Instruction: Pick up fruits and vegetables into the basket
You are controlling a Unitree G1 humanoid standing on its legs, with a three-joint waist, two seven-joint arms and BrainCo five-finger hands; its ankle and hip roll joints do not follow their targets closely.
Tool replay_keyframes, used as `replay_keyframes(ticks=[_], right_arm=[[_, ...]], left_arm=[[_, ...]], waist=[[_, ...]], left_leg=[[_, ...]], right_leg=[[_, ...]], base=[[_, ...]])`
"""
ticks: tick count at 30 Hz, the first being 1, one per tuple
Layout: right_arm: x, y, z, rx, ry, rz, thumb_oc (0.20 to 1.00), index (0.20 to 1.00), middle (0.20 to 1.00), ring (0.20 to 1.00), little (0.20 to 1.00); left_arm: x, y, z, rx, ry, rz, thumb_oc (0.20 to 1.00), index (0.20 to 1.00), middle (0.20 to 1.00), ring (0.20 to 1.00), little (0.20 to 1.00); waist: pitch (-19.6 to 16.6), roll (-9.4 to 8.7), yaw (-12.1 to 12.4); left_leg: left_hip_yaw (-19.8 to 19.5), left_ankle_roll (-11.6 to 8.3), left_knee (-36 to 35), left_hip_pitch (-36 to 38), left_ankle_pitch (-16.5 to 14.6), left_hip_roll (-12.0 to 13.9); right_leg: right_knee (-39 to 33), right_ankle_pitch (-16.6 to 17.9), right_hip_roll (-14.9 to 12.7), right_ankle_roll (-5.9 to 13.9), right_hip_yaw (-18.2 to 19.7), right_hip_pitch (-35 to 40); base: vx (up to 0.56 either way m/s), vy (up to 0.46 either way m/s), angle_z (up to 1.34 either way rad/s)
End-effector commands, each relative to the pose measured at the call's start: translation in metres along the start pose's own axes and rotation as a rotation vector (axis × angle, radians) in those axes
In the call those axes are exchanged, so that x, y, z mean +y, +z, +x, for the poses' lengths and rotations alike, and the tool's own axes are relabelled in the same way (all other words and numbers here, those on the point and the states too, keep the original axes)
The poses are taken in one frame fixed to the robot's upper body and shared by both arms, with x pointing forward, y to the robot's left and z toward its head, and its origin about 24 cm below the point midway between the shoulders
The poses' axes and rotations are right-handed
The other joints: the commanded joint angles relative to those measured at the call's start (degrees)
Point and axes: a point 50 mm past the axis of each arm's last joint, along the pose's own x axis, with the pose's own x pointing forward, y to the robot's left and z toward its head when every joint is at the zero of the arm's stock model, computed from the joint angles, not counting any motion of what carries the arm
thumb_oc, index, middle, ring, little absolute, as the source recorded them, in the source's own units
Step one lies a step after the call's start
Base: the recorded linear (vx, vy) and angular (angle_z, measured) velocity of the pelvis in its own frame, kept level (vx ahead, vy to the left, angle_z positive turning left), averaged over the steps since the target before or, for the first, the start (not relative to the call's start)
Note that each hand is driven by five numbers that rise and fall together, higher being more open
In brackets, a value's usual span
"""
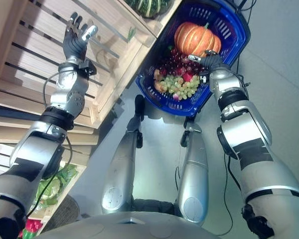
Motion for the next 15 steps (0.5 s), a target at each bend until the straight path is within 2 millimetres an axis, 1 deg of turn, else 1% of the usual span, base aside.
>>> replay_keyframes(ticks=[1, 2, 3, 4, 5, 6, 8, 9, 11, 12, 15], right_arm=[[-0.010, -0.010, -0.002, -0.082, -0.038, -0.023, 1.000, 1.000, 1.000, 1.000, 1.000], [-0.010, -0.020, -0.003, -0.093, -0.039, -0.026, 1.000, 1.000, 1.000, 1.000, 1.000], [-0.011, -0.034, -0.006, -0.110, -0.039, -0.028, 1.000, 1.000, 1.000, 1.000, 1.000], [-0.011, -0.037, -0.007, -0.108, -0.037, -0.027, 1.000, 1.000, 1.000, 1.000, 1.000], [-0.009, -0.052, -0.010, -0.111, -0.032, -0.018, 1.000, 1.000, 1.000, 1.000, 1.000], [-0.007, -0.062, -0.013, -0.109, -0.028, -0.012, 1.000, 1.000, 1.000, 1.000, 1.000], [-0.003, -0.087, -0.022, -0.102, -0.016, -0.014, 1.000, 1.000, 1.000, 1.000, 1.000], [-0.001, -0.099, -0.026, -0.092, -0.009, -0.016, 1.000, 1.000, 1.000, 1.000, 1.000], [0.000, -0.135, -0.041, -0.039, -0.005, -0.007, 1.000, 1.000, 1.000, 1.000, 1.000], [0.000, -0.146, -0.046, -0.016, -0.009, 0.003, 1.000, 1.000, 1.000, 1.000, 1.000], [-0.007, -0.197, -0.071, 0.096, -0.023, 0.018, 1.000, 1.000, 1.000, 1.000, 1.000]], left_arm=[[0.012, -0.021, -0.009, 0.077, 0.004, 0.030, 1.000, 1.000, 1.000, 1.000, 1.000], [0.018, -0.033, -0.015, 0.114, 0.007, 0.072, 1.000, 1.000, 1.000, 1.000, 1.000], [0.031, -0.050, -0.027, 0.187, 0.014, 0.096, 1.000, 1.000, 1.000, 1.000, 1.000], [0.033, -0.053, -0.029, 0.198, 0.014, 0.099, 1.000, 1.000, 1.000, 1.000, 1.000], [0.045, -0.068, -0.042, 0.252, 0.024, 0.137, 1.000, 1.000, 1.000, 1.000, 1.000], [0.053, -0.079, -0.051, 0.296, 0.028, 0.164, 1.000, 1.000, 1.000, 1.000, 1.000], [0.072, -0.104, -0.075, 0.402, 0.043, 0.212, 1.000, 1.000, 1.000, 1.000, 1.000], [0.078, -0.115, -0.087, 0.452, 0.036, 0.243, 1.000, 1.000, 1.000, 1.000, 1.000], [0.096, -0.142, -0.122, 0.586, 0.039, 0.311, 1.000, 1.000, 1.000, 1.000, 1.000], [0.100, -0.150, -0.132, 0.622, 0.030, 0.337, 1.000, 1.000, 1.000, 1.000, 1.000], [0.113, -0.175, -0.176, 0.771, -0.006, 0.402, 1.000, 1.000, 1.000, 1.000, 1.000]], waist=[[-0.6, 2.24, -1.0], [-0.6, 2.10, -1.1], [-0.6, 1.83, -1.3], [-0.6, 1.80, -1.4], [-1.0, 1.56, -1.5], [-1.8, 1.40, -1.6], [-4.3, 0.89, -2.0], [-5.3, 0.70, -2.2], [-8.8, 0.21, -3.0], [-9.9, 0.10, -3.2], [-14.0, -0.07, -3.6]], left_leg=[[2.6, 3.44, 1.4, 4.8, -5.9, -5.8], [2.6, 3.40, 0.4, 6.9, -5.7, -5.7], [2.8, 3.32, -1.2, 10.0, -5.5, -5.5], [2.8, 3.32, -1.4, 10.5, -5.5, -5.5], [2.8, 3.30, -2.6, 12.9, -5.5, -5.4], [2.8, 3.24, -3.5, 14.2, -5.4, -5.2], [3.1, 3.13, -5.6, 16.9, -5.4, -4.8], [3.2, 3.07, -6.4, 18.1, -5.5, -4.6], [3.7, 2.95, -8.7, 22.0, -5.8, -4.1], [3.7, 2.94, -9.4, 23.2, -5.9, -4.0], [4.0, 3.03, -10.9, 27.1, -6.4, -3.7]], right_leg=[[-7.5, 1.3, 3.2, 0.77, -3.7, 8.6], [-8.5, 1.5, 3.1, 0.94, -3.8, 10.7], [-10.2, 1.9, 2.8, 1.22, -4.0, 13.9], [-10.5, 2.0, 2.7, 1.25, -4.0, 14.5], [-11.8, 2.2, 2.6, 1.39, -4.0, 17.0], [-12.9, 2.5, 2.5, 1.50, -3.9, 18.4], [-15.9, 3.4, 2.2, 1.86, -3.7, 21.6], [-17.2, 3.6, 2.1, 1.96, -3.6, 23.2], [-20.6, 4.2, 2.1, 2.11, -2.9, 27.7], [-21.5, 4.2, 2.2, 2.20, -2.8, 29.1], [-23.6, 4.4, 2.5, 2.44, -2.1, 33.2]], base=[[0.00, 0.000, 0.00], [0.04, -0.004, -0.02], [0.00, 0.000, 0.00], [0.04, -0.003, -0.01], [0.05, 0.003, 0.00], [0.08, 0.006, 0.00], [0.10, 0.005, -0.06], [0.14, 0.006, -0.11], [0.15, 0.003, -0.10], [0.13, -0.005, -0.07], [0.14, -0.001, -0.02]])
